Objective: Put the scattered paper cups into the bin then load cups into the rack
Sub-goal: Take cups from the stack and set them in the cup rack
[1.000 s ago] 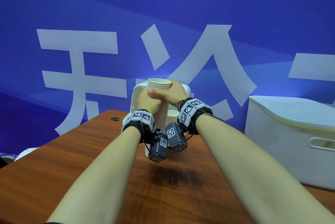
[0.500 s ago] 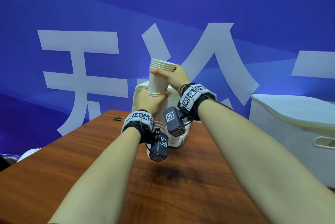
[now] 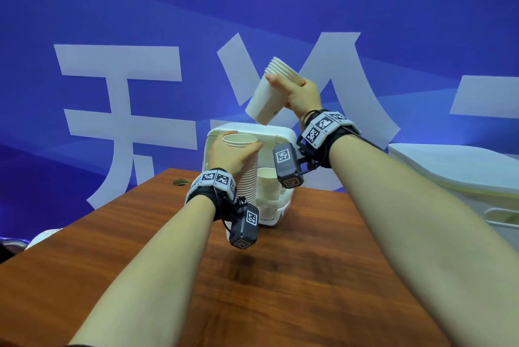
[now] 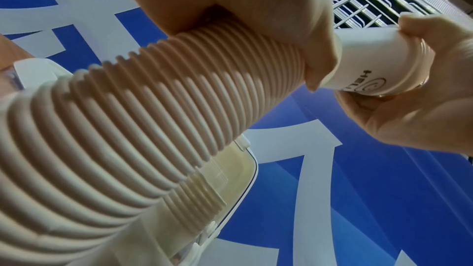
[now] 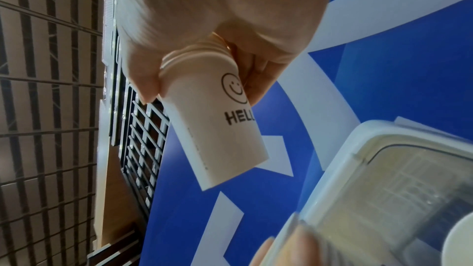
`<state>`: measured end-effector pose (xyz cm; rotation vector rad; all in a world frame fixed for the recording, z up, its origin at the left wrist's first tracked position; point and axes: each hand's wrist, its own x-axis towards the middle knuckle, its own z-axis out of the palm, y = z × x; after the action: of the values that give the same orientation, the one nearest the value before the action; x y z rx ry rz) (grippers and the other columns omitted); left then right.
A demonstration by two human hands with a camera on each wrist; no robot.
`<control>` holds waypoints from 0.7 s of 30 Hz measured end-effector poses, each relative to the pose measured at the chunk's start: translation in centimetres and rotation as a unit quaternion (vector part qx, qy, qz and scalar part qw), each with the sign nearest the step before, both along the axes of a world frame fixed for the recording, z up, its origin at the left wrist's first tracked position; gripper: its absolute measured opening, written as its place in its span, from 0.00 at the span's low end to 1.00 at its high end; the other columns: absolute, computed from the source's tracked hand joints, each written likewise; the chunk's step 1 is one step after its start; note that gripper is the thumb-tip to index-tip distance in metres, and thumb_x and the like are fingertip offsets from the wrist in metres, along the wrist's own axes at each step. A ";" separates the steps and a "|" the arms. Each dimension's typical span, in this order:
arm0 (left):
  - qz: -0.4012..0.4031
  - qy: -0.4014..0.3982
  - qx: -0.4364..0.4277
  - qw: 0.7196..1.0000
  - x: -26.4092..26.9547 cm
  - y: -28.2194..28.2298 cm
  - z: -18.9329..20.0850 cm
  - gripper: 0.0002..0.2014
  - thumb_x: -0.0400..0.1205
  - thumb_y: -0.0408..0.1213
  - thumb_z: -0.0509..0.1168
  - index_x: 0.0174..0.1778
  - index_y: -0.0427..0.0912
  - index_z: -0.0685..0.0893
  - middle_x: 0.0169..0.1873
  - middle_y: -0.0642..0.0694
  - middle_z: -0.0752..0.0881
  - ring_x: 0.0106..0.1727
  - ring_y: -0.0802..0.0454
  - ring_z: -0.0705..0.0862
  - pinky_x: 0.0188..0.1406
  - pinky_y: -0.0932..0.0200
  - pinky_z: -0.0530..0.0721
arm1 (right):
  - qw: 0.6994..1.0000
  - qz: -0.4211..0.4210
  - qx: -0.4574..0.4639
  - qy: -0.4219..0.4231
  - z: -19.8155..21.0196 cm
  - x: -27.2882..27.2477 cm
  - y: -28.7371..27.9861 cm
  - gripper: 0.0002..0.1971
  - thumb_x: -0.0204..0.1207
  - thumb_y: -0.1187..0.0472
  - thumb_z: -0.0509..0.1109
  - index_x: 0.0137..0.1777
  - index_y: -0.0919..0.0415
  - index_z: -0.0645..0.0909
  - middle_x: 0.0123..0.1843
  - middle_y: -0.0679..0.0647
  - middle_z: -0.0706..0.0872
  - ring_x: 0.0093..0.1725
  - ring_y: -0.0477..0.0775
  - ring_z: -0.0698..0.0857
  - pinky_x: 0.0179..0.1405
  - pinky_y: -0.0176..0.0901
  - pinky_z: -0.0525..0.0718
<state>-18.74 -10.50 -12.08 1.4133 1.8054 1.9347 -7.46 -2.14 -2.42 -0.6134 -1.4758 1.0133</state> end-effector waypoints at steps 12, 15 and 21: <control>0.007 0.000 -0.027 1.000 -0.4 0.5 -0.4 0.17 0.71 0.45 0.78 0.34 0.59 0.72 0.39 0.59 0.77 0.45 0.58 0.76 0.47 0.65 0.70 | 0.996 -0.080 -0.030 0.008 -3.9 2.2 3.3 0.38 0.46 0.44 0.81 0.57 0.65 0.84 0.48 0.54 0.89 0.46 0.53 0.88 0.36 0.41 0.84; 0.011 0.005 -0.037 0.999 -0.7 1.1 -1.0 0.17 0.69 0.46 0.79 0.35 0.58 0.73 0.38 0.60 0.78 0.45 0.57 0.78 0.47 0.63 0.71 | 0.996 -0.074 -0.033 -0.020 -5.1 2.0 3.5 0.28 0.55 0.52 0.82 0.55 0.64 0.84 0.43 0.50 0.86 0.40 0.46 0.84 0.32 0.35 0.79; -0.020 0.042 -0.094 0.994 -1.9 1.4 -4.5 0.24 0.62 0.44 0.83 0.49 0.46 0.80 0.38 0.56 0.86 0.40 0.62 0.83 0.47 0.57 0.81 | 0.993 -0.077 -0.015 -0.083 -8.0 0.5 3.8 0.22 0.56 0.50 0.82 0.50 0.59 0.87 0.41 0.48 0.88 0.41 0.48 0.84 0.32 0.35 0.76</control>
<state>-20.67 -9.09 -16.63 1.4749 1.9212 1.6592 -6.94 1.69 -10.38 -0.8364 -1.5350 0.8828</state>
